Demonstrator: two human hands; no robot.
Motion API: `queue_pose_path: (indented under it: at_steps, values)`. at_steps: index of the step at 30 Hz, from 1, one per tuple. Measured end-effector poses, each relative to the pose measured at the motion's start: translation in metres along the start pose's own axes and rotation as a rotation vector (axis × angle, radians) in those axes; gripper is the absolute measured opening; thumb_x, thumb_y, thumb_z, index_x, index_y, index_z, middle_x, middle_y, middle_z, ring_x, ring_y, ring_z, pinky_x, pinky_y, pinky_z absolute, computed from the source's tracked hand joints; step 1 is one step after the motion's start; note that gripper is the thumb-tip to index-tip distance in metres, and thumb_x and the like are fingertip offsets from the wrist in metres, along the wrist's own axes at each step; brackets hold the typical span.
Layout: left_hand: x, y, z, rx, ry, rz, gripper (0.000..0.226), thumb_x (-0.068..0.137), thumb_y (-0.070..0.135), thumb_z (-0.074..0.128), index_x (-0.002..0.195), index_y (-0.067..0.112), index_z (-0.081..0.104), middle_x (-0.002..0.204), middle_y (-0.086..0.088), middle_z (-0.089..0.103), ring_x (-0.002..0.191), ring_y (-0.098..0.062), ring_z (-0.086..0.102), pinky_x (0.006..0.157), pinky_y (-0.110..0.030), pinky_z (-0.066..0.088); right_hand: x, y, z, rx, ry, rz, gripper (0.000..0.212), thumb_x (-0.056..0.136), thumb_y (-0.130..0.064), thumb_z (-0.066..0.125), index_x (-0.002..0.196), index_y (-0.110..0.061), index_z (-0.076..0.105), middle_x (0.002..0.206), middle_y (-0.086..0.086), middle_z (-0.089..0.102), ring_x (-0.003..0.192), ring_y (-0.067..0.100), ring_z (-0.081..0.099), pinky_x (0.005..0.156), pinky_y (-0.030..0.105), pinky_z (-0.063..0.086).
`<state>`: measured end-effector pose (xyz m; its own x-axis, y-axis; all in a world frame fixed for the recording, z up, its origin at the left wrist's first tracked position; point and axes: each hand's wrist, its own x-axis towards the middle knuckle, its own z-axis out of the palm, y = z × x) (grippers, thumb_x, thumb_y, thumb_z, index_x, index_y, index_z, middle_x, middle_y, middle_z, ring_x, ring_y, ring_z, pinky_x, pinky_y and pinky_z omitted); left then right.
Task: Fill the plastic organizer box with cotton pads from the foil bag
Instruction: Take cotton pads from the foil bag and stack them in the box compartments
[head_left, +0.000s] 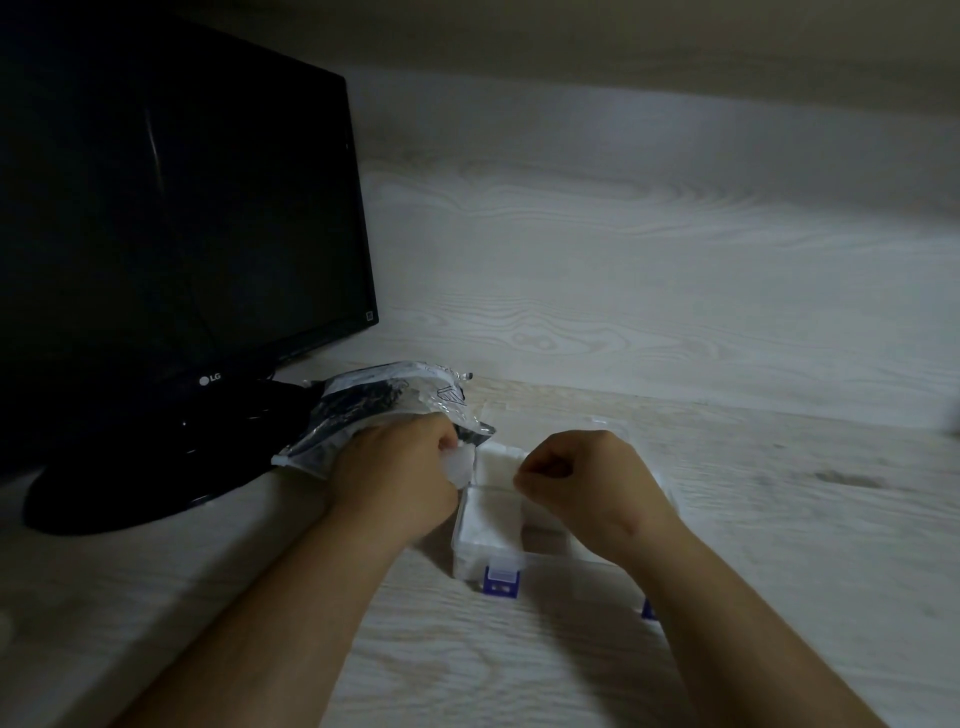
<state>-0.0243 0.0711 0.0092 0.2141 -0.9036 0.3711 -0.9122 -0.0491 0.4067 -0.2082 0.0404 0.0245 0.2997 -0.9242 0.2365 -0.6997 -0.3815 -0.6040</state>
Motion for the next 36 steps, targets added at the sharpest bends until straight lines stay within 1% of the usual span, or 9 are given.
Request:
queue_pose_path:
  at_steps: [6,12,17,20,23,26,28,32,36]
  values:
    - [-0.001,-0.002,0.003,0.090,0.013,0.033,0.027,0.080,0.026,0.070,0.105,0.036,0.065,0.109,0.011,0.067,0.100,-0.014,0.061,0.079,-0.025,0.049,0.000,-0.001,0.000,-0.002,-0.001,0.006,0.007,0.082,-0.026,0.071,0.076,-0.028,0.072,0.080,-0.011,0.069,0.072,0.001,0.061,0.059,0.010,0.041]
    - [0.002,0.003,0.001,0.069,0.135,0.027,0.011,0.089,0.030,0.060,0.093,0.031,0.071,0.092,0.006,0.070,0.086,-0.018,0.062,0.068,-0.026,0.046,-0.001,-0.001,-0.001,-0.012,-0.011,0.006,0.005,0.083,-0.026,0.070,0.080,-0.027,0.074,0.082,-0.011,0.070,0.073,0.000,0.061,0.060,0.010,0.042]
    - [0.001,0.005,-0.002,0.051,0.250,0.066,0.008,0.091,0.025,0.057,0.090,0.023,0.065,0.090,0.002,0.069,0.090,-0.025,0.061,0.067,-0.030,0.045,-0.001,-0.002,0.000,0.003,0.010,0.010,0.005,0.082,-0.025,0.070,0.080,-0.025,0.075,0.082,-0.010,0.070,0.074,0.002,0.062,0.064,0.014,0.046]
    - [-0.002,0.008,-0.006,-0.032,0.331,0.048,0.007,0.088,0.022,0.060,0.092,0.023,0.067,0.089,0.000,0.069,0.089,-0.026,0.061,0.067,-0.030,0.044,-0.002,-0.003,-0.001,0.055,0.069,-0.003,0.006,0.082,-0.024,0.071,0.078,-0.026,0.074,0.076,-0.013,0.069,0.069,-0.002,0.061,0.059,0.010,0.042]
    - [-0.003,0.011,-0.008,-0.254,0.381,-0.008,0.015,0.088,0.018,0.065,0.101,0.023,0.068,0.093,0.002,0.070,0.090,-0.022,0.063,0.072,-0.033,0.052,-0.003,-0.005,-0.002,0.156,0.148,-0.001,0.005,0.084,-0.026,0.073,0.079,-0.027,0.073,0.074,-0.017,0.068,0.071,-0.007,0.060,0.060,0.005,0.044]
    - [-0.001,0.016,-0.010,-0.575,0.269,-0.086,0.021,0.088,0.013,0.067,0.102,0.028,0.064,0.080,0.016,0.064,0.078,-0.005,0.063,0.061,-0.017,0.049,-0.003,-0.005,-0.003,0.237,0.145,0.035,0.004,0.085,-0.028,0.072,0.083,-0.030,0.070,0.077,-0.014,0.069,0.072,-0.001,0.064,0.065,0.011,0.049]
    - [0.001,0.017,-0.010,-0.694,0.167,-0.094,0.024,0.087,0.011,0.068,0.098,0.031,0.061,0.075,0.016,0.067,0.068,0.001,0.062,0.055,-0.015,0.047,-0.003,-0.007,-0.003,0.315,0.099,0.078,0.007,0.086,-0.028,0.071,0.089,-0.029,0.065,0.081,-0.008,0.072,0.071,0.008,0.068,0.071,0.028,0.057]
    - [0.003,0.015,-0.005,-0.850,0.022,-0.112,0.024,0.087,0.004,0.065,0.093,0.025,0.056,0.065,0.000,0.067,0.054,-0.019,0.058,0.053,-0.032,0.048,-0.007,-0.012,-0.005,0.544,0.008,0.133,0.014,0.088,-0.009,0.066,0.091,-0.013,0.053,0.079,0.007,0.074,0.070,0.021,0.072,0.067,0.034,0.061]
    - [0.004,0.013,-0.003,-0.883,-0.070,-0.111,0.022,0.087,-0.001,0.061,0.084,0.015,0.047,0.052,-0.003,0.058,0.049,-0.023,0.053,0.048,-0.032,0.043,-0.008,-0.013,-0.007,0.555,-0.013,0.118,0.012,0.085,0.008,0.063,0.081,-0.003,0.058,0.073,0.018,0.068,0.057,0.019,0.066,0.060,0.031,0.059]
